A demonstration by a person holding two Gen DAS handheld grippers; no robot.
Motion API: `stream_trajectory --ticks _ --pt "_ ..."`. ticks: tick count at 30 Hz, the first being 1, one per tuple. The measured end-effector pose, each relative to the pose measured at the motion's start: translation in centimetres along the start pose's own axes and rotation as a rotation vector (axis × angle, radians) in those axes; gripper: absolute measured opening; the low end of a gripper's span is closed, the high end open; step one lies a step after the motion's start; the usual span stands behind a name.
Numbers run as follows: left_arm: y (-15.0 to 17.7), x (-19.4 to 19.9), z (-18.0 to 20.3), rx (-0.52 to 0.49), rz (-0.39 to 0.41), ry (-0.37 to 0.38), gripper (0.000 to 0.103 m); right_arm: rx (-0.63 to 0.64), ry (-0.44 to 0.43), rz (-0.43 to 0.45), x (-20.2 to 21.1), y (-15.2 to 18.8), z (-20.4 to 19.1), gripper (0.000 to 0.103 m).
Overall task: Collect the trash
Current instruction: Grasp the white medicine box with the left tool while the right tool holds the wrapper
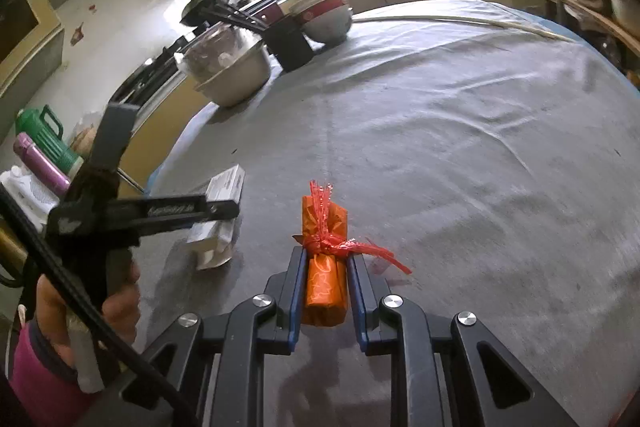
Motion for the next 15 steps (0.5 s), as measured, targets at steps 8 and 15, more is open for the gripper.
stream_trajectory --ticks 8,15 --pt "5.2 4.6 4.5 -0.155 0.078 -0.058 0.051 -0.043 0.014 0.020 3.1 1.9 2.6 0.022" --pt "8.9 6.4 8.1 -0.269 0.108 -0.061 0.050 -0.074 0.032 0.017 5.3 4.2 4.3 0.022"
Point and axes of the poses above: each gripper's, at about its wrist camera, not at the fingertips, and x roughly against the way its jaws point, z to its right, y to its underside, the point moved 7 cm from there along -x, roughly the way its jaws point, and after that the axes turned 1 degree about -x, right-handed, at the moved point
